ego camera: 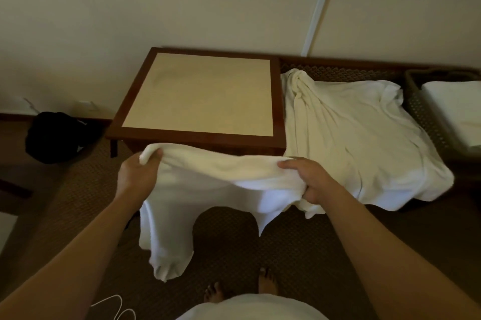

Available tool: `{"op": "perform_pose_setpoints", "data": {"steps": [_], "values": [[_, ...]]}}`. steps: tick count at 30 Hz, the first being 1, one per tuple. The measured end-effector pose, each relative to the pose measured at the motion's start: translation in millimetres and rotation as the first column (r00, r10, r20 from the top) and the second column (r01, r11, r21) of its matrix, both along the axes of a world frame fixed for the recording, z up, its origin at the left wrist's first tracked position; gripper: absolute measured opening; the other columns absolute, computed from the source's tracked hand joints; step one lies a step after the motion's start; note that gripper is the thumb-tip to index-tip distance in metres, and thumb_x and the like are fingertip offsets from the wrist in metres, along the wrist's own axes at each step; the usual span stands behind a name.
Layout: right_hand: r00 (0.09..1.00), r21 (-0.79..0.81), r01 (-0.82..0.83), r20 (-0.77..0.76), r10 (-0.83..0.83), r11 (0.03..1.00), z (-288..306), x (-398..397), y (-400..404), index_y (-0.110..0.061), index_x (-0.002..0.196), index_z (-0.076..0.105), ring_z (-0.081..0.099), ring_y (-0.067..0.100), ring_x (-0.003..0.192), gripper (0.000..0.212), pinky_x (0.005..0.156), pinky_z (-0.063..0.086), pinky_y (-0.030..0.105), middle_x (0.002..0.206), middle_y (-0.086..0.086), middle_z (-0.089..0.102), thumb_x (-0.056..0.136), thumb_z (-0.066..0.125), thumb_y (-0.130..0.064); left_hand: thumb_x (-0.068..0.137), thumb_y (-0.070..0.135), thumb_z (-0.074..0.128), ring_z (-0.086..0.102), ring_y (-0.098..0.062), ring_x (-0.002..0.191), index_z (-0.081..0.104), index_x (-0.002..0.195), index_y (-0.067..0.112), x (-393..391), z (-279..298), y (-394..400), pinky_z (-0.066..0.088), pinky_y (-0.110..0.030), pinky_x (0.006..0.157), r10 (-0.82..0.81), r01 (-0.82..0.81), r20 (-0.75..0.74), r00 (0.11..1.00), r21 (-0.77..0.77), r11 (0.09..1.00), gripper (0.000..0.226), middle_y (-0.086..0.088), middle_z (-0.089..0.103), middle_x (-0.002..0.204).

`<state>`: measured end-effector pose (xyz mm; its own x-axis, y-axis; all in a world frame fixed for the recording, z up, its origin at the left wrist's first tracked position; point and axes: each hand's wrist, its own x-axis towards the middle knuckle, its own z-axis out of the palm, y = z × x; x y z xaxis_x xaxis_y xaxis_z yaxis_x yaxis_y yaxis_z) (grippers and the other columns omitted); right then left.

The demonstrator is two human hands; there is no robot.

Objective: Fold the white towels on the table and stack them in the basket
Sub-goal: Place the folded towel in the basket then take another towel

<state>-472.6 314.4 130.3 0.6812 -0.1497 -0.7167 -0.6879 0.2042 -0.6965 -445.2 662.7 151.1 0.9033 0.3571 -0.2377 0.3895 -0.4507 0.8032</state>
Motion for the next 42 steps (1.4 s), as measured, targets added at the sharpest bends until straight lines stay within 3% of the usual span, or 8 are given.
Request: {"op": "perform_pose_setpoints", "data": {"steps": [5, 8, 18, 22, 27, 30, 38, 42], "values": [[0.68, -0.455, -0.502, 0.318, 0.66, 0.736, 11.4, -3.9, 56.1, -0.036, 0.144, 0.051, 0.051, 0.003, 0.128, 0.076, 0.1, 0.045, 0.024, 0.145, -0.019, 0.049, 0.077, 0.087, -0.038, 0.092, 0.019, 0.073, 0.069, -0.008, 0.086, 0.075, 0.098, 0.028, -15.8, -2.6, -67.4, 0.053, -0.025, 0.072, -0.569, 0.556, -0.036, 0.822, -0.172, 0.813, 0.01, 0.007, 0.074, 0.092], [0.467, -0.673, -0.578, 0.192, 0.863, 0.462, 11.4, 1.3, 71.4, -0.03, 0.105, 0.068, 0.066, 0.008, 0.092, 0.023, 0.081, 0.054, 0.034, 0.101, -0.008, 0.071, 0.086, 0.078, -0.022, 0.09, 0.011, 0.074, 0.069, -0.005, 0.09, 0.073, 0.102, 0.027, -17.4, 0.7, -94.8, 0.055, -0.02, 0.074, -0.763, 0.746, 0.017, 0.646, -0.225, 0.626, 0.021, 0.013, 0.072, 0.098], [0.784, -0.152, 0.044, 0.618, 0.06, 0.987, 76.5, 8.6, 4.4, -0.027, 0.08, 0.079, 0.066, 0.017, 0.079, 0.022, 0.069, 0.053, 0.029, 0.079, 0.001, 0.071, 0.075, 0.064, -0.011, 0.091, 0.045, 0.066, 0.069, -0.013, 0.094, 0.072, 0.108, 0.03, -39.6, -82.0, -49.7, 0.056, -0.049, 0.091, -0.736, 0.752, -0.342, 0.585, -0.112, 0.65, 0.023, 0.006, 0.073, 0.101], [0.818, -0.788, -0.19, 0.203, 0.539, 0.585, 57.4, 9.7, -12.4, -0.038, 0.156, 0.028, 0.058, 0.012, 0.115, 0.095, 0.091, 0.049, 0.03, 0.121, -0.009, 0.061, 0.08, 0.085, -0.037, 0.099, 0.032, 0.065, 0.073, -0.017, 0.091, 0.076, 0.101, 0.03, -25.3, -60.8, -66.8, 0.061, -0.045, 0.084, -0.378, 0.346, -0.103, 0.92, -0.242, 0.907, 0.011, 0.003, 0.077, 0.093], [0.432, -0.712, -0.609, 0.072, 0.899, 0.35, 10.7, -5.4, 40.8, -0.036, 0.149, 0.043, 0.064, 0.018, 0.106, 0.07, 0.093, 0.053, 0.037, 0.122, 0.0, 0.066, 0.088, 0.077, -0.033, 0.091, 0.031, 0.076, 0.069, 0.0, 0.083, 0.079, 0.101, 0.035, -12.7, 6.2, -112.7, 0.053, -0.015, 0.07, -0.824, 0.81, -0.042, 0.565, -0.163, 0.564, 0.011, 0.011, 0.075, 0.091], [0.519, -0.701, -0.497, 0.232, 0.823, 0.511, 17.8, 2.3, 43.4, -0.016, 0.087, 0.07, 0.063, 0.013, 0.077, 0.003, 0.075, 0.054, 0.042, 0.082, 0.001, 0.066, 0.09, 0.071, -0.017, 0.087, 0.026, 0.079, 0.066, -0.008, 0.082, 0.071, 0.098, 0.034, -2.4, 13.1, -102.7, 0.055, -0.025, 0.071, -0.843, 0.842, 0.009, 0.538, -0.063, 0.536, 0.016, 0.012, 0.069, 0.09], [0.817, 0.069, -0.165, 0.568, 0.097, 0.984, 81.2, 4.9, 6.3, -0.016, 0.076, 0.074, 0.069, 0.024, 0.077, 0.004, 0.075, 0.056, 0.04, 0.079, 0.009, 0.069, 0.078, 0.077, -0.018, 0.088, 0.039, 0.077, 0.065, -0.002, 0.095, 0.068, 0.11, 0.039, -28.9, -77.3, -48.9, 0.055, -0.043, 0.09, -0.721, 0.729, -0.234, 0.652, -0.068, 0.681, 0.024, 0.017, 0.07, 0.1], [0.858, -0.535, -0.077, 0.394, 0.33, 0.841, 55.5, 9.1, -12.5, -0.021, 0.116, 0.07, 0.066, 0.01, 0.095, 0.028, 0.092, 0.056, 0.042, 0.108, -0.003, 0.07, 0.089, 0.077, -0.025, 0.09, 0.037, 0.076, 0.063, -0.008, 0.087, 0.06, 0.097, 0.044, -20.9, -71.3, -37.8, 0.052, -0.03, 0.071, -0.434, 0.445, -0.169, 0.885, 0.031, 0.895, 0.018, 0.011, 0.067, 0.095]]}}
